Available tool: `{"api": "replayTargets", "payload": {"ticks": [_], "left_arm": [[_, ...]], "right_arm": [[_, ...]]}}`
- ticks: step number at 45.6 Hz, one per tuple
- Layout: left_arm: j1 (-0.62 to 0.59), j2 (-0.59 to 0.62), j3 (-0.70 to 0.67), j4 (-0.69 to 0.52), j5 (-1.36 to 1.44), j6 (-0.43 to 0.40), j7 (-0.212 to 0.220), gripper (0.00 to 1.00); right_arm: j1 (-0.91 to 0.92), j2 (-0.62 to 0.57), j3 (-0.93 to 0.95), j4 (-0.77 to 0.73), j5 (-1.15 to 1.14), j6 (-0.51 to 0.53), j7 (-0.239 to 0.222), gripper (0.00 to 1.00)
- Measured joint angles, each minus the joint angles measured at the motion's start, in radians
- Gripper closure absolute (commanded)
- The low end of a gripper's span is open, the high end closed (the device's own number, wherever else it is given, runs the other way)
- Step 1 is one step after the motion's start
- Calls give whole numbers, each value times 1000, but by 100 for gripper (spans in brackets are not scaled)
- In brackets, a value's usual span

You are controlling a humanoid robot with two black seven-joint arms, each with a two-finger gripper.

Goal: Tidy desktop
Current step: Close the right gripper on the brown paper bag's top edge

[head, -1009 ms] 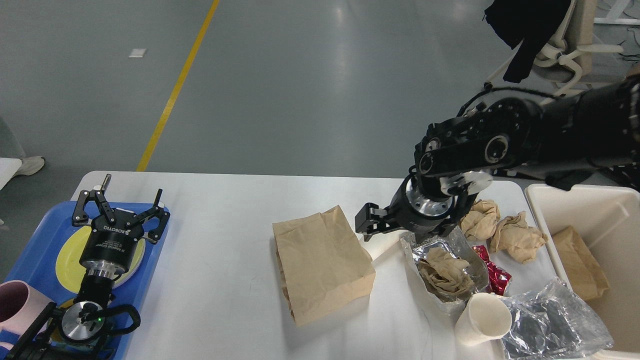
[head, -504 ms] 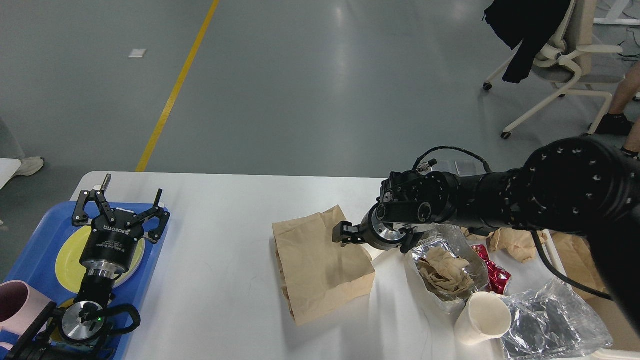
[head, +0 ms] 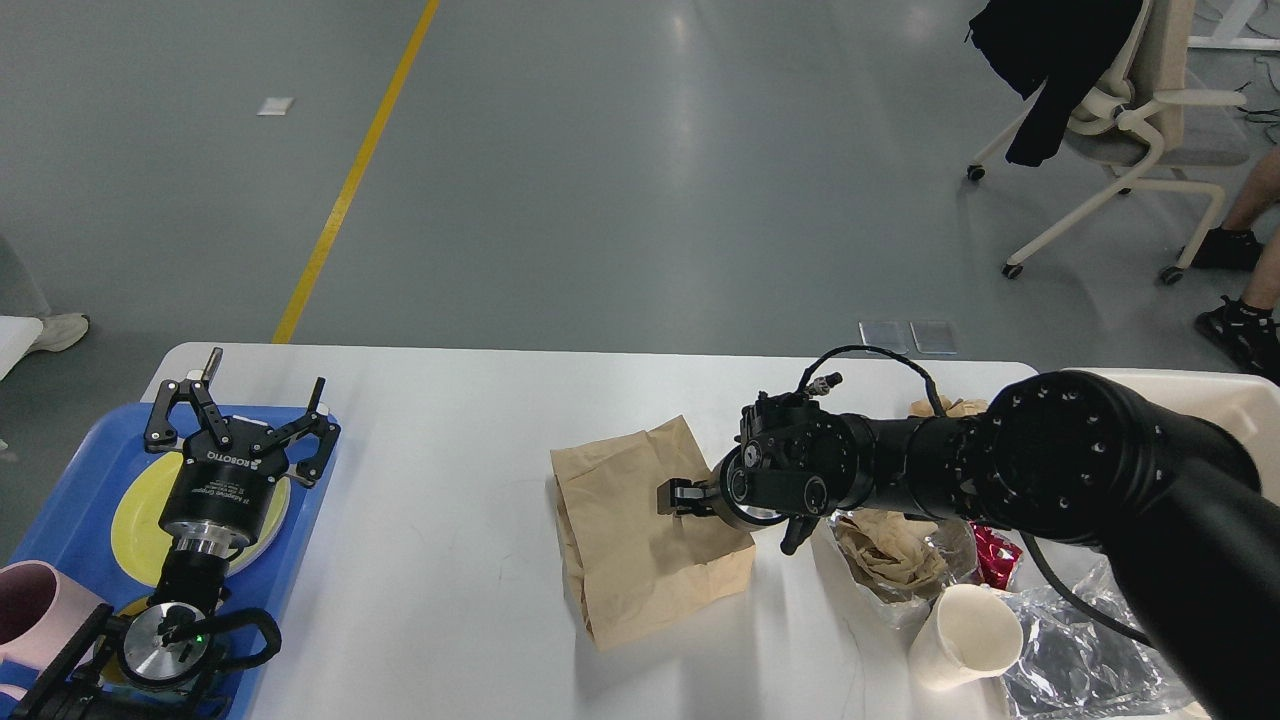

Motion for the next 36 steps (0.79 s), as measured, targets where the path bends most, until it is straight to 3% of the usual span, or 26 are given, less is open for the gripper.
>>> {"api": "replayTargets", "payload": {"ticks": [3, 16, 19, 24, 25, 36], "left_arm": [[0, 0, 0, 0, 0, 0, 0, 3], [0, 0, 0, 0, 0, -1, 0, 3], [0, 0, 0, 0, 0, -1, 0, 3], [0, 0, 0, 0, 0, -1, 0, 3], [0, 0, 0, 0, 0, -1, 0, 3], [0, 0, 0, 0, 0, -1, 0, 3]], "right_arm": [[-4, 0, 0, 1, -6, -1, 0, 36], [-46, 1, 2, 15, -12, 1, 0, 39], [-66, 0, 7, 14, -14, 0, 0, 52], [-91, 0, 10, 8, -43, -2, 0, 98], [-93, 0, 11, 8, -49, -2, 0, 100], [-93, 1, 13, 31, -67, 0, -3, 100]]}}
